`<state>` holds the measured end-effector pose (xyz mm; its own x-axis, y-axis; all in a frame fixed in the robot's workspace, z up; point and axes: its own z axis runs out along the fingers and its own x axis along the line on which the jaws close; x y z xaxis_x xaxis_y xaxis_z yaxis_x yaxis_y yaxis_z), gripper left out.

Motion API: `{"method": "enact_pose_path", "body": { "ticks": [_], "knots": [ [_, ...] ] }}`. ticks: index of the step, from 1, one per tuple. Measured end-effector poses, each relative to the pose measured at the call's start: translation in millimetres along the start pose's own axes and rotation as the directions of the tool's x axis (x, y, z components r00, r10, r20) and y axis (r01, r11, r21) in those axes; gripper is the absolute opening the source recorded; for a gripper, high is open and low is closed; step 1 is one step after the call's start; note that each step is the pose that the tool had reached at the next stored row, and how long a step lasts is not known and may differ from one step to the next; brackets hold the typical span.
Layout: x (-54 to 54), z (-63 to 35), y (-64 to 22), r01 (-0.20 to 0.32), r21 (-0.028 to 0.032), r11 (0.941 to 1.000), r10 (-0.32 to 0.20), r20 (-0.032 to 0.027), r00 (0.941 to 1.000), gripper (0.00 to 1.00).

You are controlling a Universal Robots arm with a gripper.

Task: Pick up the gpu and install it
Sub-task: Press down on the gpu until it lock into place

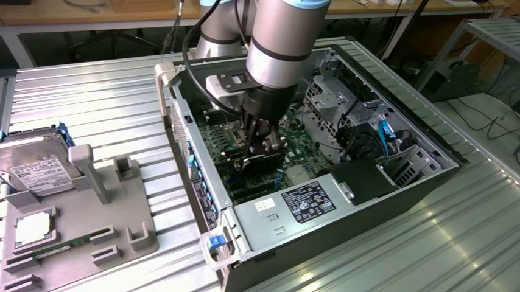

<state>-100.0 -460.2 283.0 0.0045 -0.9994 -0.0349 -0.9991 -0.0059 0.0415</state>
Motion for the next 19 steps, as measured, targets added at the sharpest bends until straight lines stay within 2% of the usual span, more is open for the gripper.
{"method": "enact_pose_path", "body": {
  "ticks": [9,12,19],
  "knots": [
    [-1.8,3.2,15.2,0.003,-0.0156,0.9999,-0.003,-0.0024,1.0000,0.11],
    [-1.8,7.6,17.1,0.005,-0.0167,0.9999,-0.005,-0.0024,1.0000,0.11],
    [-1.6,12.6,18.4,0.012,-0.0304,0.9995,-0.012,-0.0030,0.9999,0.11]
  ]
}}
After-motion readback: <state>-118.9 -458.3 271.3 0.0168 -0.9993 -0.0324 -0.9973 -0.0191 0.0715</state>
